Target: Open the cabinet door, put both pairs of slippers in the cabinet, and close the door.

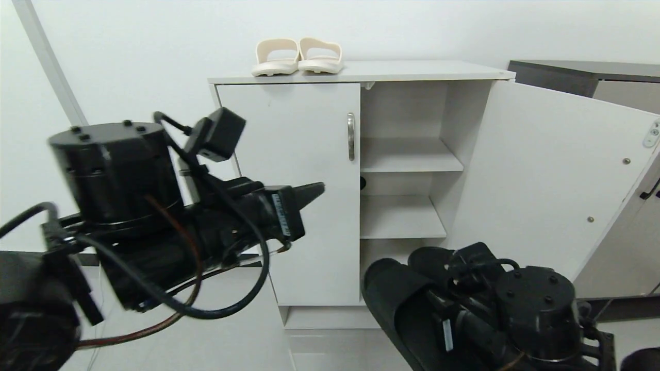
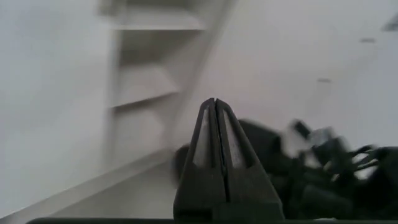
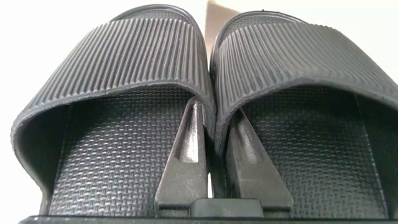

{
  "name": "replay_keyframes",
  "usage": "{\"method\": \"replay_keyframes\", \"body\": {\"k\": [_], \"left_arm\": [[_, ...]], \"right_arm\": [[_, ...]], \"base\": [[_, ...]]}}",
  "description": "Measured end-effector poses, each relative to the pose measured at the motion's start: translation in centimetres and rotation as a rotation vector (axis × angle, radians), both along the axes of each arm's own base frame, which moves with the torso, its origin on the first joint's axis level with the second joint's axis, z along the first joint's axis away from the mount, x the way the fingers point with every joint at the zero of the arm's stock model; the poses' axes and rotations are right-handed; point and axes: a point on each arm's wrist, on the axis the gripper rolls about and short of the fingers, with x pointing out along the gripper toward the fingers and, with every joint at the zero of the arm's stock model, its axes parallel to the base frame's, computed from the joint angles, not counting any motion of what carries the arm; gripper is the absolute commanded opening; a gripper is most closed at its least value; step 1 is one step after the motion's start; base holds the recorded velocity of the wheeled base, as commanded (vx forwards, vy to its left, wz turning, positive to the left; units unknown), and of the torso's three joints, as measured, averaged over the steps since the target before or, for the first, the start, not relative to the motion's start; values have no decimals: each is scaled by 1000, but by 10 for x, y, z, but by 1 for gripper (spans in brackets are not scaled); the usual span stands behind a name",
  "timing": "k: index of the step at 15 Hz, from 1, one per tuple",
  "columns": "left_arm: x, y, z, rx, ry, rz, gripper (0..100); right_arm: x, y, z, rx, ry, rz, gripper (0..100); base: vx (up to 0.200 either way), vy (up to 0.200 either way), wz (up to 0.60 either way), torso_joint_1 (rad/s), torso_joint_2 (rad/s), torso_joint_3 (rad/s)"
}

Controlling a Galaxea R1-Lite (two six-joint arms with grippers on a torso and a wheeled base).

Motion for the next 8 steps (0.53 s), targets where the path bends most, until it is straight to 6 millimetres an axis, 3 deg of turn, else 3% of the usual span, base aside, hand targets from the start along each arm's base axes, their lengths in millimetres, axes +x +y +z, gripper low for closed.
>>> {"method": "replay_keyframes", "body": {"k": [4,6,8], "left_arm": [[-55,75,-26,229,-14,459,0],[-84,112,-44,287,1,683,0],[-115,136,-62,298,-2,846,0]], "right_arm": [[47,17,-3,23,-64,-257,0],[52,19,-9,9,-55,-266,0],[54,18,-14,-1,-46,-272,0]], "base": [[0,0,0,0,0,0],[0,0,0,0,0,0],[0,0,0,0,0,0]]}}
